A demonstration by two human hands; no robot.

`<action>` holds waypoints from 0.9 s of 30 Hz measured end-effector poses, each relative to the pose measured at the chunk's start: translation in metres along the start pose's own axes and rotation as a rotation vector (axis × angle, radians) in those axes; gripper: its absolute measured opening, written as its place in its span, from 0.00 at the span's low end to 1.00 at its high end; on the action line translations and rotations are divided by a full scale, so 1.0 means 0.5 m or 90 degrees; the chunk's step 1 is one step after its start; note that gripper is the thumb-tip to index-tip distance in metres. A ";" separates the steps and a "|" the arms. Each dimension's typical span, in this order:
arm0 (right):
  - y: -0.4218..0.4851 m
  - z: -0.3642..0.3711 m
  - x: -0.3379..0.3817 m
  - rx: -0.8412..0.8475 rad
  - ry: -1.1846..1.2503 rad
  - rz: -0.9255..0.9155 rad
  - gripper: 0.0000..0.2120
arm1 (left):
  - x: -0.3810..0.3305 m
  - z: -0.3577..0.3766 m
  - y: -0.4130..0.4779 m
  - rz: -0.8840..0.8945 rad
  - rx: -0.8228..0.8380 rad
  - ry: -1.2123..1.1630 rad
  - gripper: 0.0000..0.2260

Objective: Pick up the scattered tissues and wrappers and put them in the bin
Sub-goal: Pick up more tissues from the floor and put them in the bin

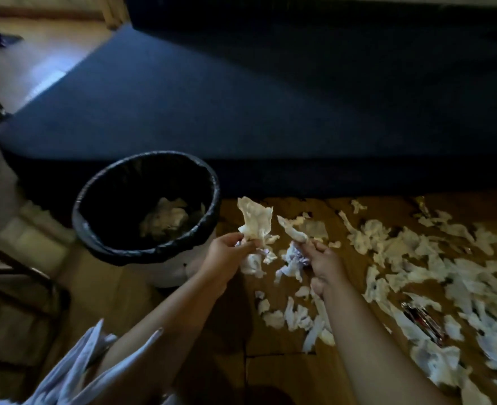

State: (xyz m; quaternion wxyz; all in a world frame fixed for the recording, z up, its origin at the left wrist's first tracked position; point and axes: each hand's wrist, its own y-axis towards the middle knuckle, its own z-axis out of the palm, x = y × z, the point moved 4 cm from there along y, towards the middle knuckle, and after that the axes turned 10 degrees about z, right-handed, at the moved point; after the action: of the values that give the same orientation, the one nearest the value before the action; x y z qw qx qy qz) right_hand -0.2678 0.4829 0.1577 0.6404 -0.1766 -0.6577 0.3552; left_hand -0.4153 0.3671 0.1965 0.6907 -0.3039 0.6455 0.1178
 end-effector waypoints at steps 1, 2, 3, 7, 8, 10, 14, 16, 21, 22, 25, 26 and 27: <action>-0.017 0.031 0.019 0.023 -0.008 -0.011 0.21 | -0.026 -0.026 -0.002 0.010 -0.019 -0.003 0.14; -0.034 0.064 0.038 0.046 -0.023 -0.023 0.19 | -0.047 -0.057 0.001 0.022 -0.043 -0.012 0.16; -0.048 0.099 0.055 0.073 -0.033 -0.029 0.17 | -0.071 -0.088 0.002 0.036 -0.063 -0.026 0.15; -0.089 0.251 0.108 0.174 -0.055 -0.035 0.08 | -0.140 -0.211 0.016 0.085 -0.178 -0.048 0.14; -0.097 0.288 0.117 0.199 -0.060 -0.037 0.06 | -0.151 -0.239 0.020 0.092 -0.211 -0.046 0.14; -0.106 0.359 0.126 0.256 -0.059 -0.027 0.05 | -0.162 -0.282 0.028 0.105 -0.258 -0.051 0.13; -0.107 0.456 0.118 0.309 -0.043 0.011 0.08 | -0.149 -0.331 0.054 0.087 -0.280 -0.081 0.16; -0.106 0.482 0.107 0.330 -0.049 0.016 0.11 | -0.133 -0.343 0.068 0.061 -0.275 -0.062 0.18; -0.118 0.486 0.077 0.359 -0.052 0.087 0.08 | -0.103 -0.352 0.063 -0.009 -0.222 -0.032 0.13; -0.117 0.482 0.073 0.362 -0.075 0.085 0.07 | -0.103 -0.351 0.059 -0.019 -0.218 -0.027 0.06; -0.111 0.464 0.064 0.360 -0.119 0.095 0.17 | -0.102 -0.348 0.056 -0.012 -0.237 -0.017 0.04; -0.108 0.457 0.064 0.356 -0.124 0.091 0.20 | -0.103 -0.345 0.056 0.000 -0.233 -0.020 0.02; -0.112 0.450 0.065 0.360 -0.130 0.087 0.23 | -0.108 -0.337 0.049 0.008 -0.222 -0.021 0.01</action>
State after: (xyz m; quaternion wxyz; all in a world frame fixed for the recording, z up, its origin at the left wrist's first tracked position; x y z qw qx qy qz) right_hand -0.4770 0.4129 0.2361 0.5696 0.0011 -0.5803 0.5821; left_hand -0.5747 0.3024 0.2450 0.6372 -0.4130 0.6059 0.2372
